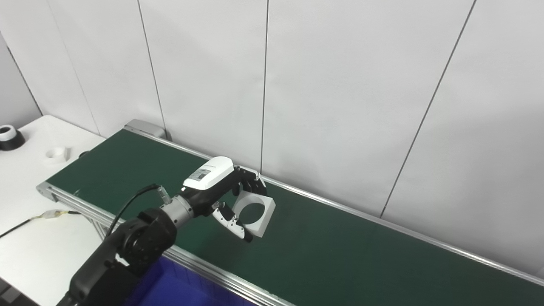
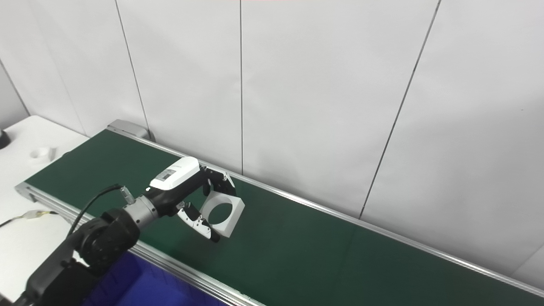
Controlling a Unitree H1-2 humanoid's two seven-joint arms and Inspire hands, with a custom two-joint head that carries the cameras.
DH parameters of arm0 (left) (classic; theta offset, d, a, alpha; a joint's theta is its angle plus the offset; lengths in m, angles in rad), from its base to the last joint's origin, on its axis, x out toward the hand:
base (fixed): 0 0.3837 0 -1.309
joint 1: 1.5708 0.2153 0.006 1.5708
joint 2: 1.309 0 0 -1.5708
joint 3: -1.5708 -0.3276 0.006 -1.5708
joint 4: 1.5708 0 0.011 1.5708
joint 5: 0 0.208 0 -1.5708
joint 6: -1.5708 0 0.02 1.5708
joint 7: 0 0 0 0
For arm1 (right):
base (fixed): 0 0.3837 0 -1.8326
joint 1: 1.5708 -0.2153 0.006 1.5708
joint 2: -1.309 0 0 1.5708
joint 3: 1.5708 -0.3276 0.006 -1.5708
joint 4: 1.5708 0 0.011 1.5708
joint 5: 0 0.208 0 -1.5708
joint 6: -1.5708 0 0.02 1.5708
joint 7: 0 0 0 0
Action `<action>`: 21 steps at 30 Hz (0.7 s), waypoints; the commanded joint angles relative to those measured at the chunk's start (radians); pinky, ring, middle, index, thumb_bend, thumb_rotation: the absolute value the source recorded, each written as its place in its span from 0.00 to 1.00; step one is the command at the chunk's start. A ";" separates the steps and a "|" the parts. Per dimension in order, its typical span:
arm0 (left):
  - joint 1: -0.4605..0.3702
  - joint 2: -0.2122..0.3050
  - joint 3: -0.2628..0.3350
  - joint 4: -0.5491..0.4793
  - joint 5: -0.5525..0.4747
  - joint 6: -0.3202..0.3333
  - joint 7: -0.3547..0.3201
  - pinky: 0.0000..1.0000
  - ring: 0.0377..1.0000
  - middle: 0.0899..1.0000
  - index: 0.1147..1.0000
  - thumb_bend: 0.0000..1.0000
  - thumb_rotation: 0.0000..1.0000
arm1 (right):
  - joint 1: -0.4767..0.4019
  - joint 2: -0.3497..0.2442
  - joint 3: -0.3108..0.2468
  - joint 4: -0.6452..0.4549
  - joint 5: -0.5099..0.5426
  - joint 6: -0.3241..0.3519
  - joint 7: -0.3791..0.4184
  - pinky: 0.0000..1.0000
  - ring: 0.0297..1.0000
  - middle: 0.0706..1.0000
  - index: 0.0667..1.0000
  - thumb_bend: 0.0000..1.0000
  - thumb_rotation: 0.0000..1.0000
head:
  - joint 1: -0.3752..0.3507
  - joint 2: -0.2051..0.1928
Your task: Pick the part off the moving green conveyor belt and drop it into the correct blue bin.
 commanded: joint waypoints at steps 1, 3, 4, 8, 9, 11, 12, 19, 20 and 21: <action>0.003 0.030 0.035 -0.067 -0.042 0.009 -0.007 0.38 0.41 0.45 0.45 0.48 0.00 | 0.000 0.005 0.001 -0.048 0.000 -0.003 0.000 0.64 0.71 0.77 0.86 0.54 0.57 | -0.004 0.013; 0.023 0.029 0.050 -0.103 -0.056 0.021 -0.017 0.39 0.41 0.45 0.45 0.48 0.00 | -0.001 0.006 0.001 -0.057 -0.001 0.004 0.000 0.64 0.71 0.77 0.86 0.54 0.57 | -0.008 0.029; 0.034 0.031 0.057 -0.119 -0.066 0.019 -0.021 0.39 0.41 0.44 0.46 0.48 0.00 | -0.001 0.007 0.002 -0.064 -0.003 0.010 -0.001 0.64 0.71 0.76 0.85 0.54 0.58 | -0.010 0.043; 0.073 0.033 0.075 -0.165 -0.081 0.020 -0.033 0.40 0.41 0.44 0.45 0.48 0.00 | 0.003 0.010 0.002 -0.087 -0.006 0.031 -0.003 0.64 0.71 0.76 0.85 0.55 0.59 | -0.015 0.068; 0.088 0.031 0.078 -0.180 -0.083 0.026 -0.036 0.41 0.41 0.44 0.45 0.48 0.00 | 0.004 0.010 0.002 -0.095 -0.009 0.038 -0.004 0.64 0.71 0.76 0.85 0.55 0.59 | -0.017 0.092; 0.115 0.026 0.084 -0.207 -0.086 0.038 -0.042 0.42 0.41 0.44 0.45 0.48 0.00 | 0.006 0.011 0.001 -0.109 -0.009 0.050 -0.005 0.65 0.71 0.76 0.85 0.56 0.59 | -0.018 0.104; 0.125 0.023 0.086 -0.218 -0.087 0.044 -0.044 0.42 0.41 0.44 0.45 0.48 0.00 | 0.007 0.011 0.001 -0.114 -0.007 0.054 -0.006 0.65 0.71 0.76 0.85 0.56 0.59 | -0.018 0.104; 0.189 0.008 0.095 -0.260 -0.107 0.065 -0.054 0.43 0.42 0.45 0.43 0.48 0.00 | 0.004 0.011 -0.001 -0.159 -0.008 0.098 -0.006 0.65 0.71 0.76 0.85 0.56 0.56 | -0.037 0.174; 0.195 0.006 0.095 -0.264 -0.106 0.063 -0.055 0.42 0.42 0.44 0.44 0.48 0.00 | 0.005 0.012 -0.001 -0.163 -0.009 0.102 -0.007 0.65 0.71 0.76 0.85 0.56 0.56 | -0.043 0.183; 0.199 0.004 0.095 -0.266 -0.106 0.061 -0.055 0.42 0.42 0.44 0.44 0.48 0.00 | 0.005 0.012 -0.001 -0.166 -0.010 0.105 -0.007 0.65 0.71 0.76 0.85 0.56 0.56 | -0.043 0.183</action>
